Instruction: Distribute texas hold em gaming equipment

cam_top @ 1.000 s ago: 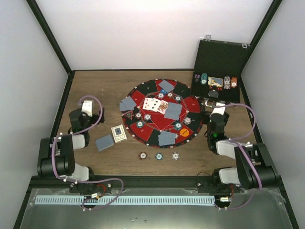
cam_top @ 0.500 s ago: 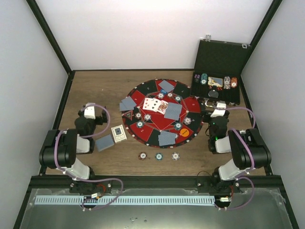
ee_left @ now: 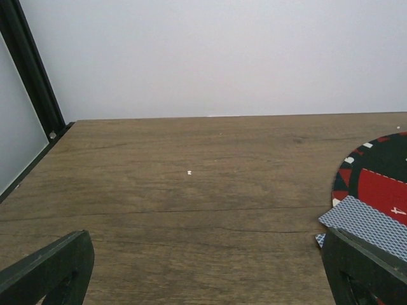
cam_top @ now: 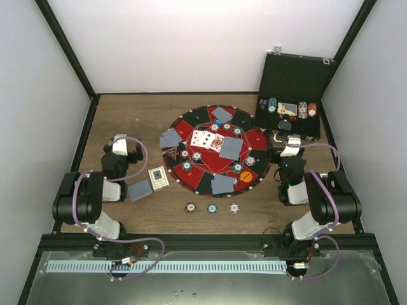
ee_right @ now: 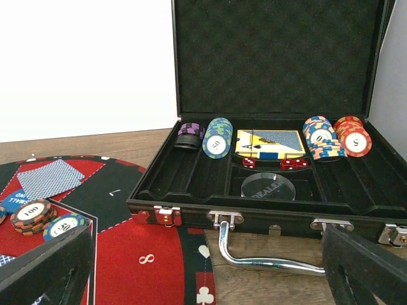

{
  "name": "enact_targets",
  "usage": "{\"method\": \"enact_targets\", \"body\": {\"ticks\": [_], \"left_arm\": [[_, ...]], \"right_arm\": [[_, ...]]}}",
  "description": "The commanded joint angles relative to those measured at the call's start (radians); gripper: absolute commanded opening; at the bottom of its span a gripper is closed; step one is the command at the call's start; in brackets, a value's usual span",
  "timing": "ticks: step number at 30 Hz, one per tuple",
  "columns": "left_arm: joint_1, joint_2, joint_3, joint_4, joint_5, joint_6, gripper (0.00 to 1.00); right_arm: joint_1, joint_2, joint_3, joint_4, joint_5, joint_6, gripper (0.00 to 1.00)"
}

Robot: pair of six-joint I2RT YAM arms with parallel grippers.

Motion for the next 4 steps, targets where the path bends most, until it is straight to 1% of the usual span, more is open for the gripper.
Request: {"method": "enact_targets", "body": {"ticks": [1, 4], "left_arm": [[-0.003, -0.008, 0.004, 0.009, -0.006, 0.004, 1.00], [-0.003, -0.009, 0.002, 0.012, -0.006, 0.003, 1.00]], "right_arm": [[-0.012, -0.003, -0.006, 0.050, 0.000, -0.005, 1.00], [-0.012, -0.007, -0.003, 0.034, -0.001, -0.001, 1.00]]}}
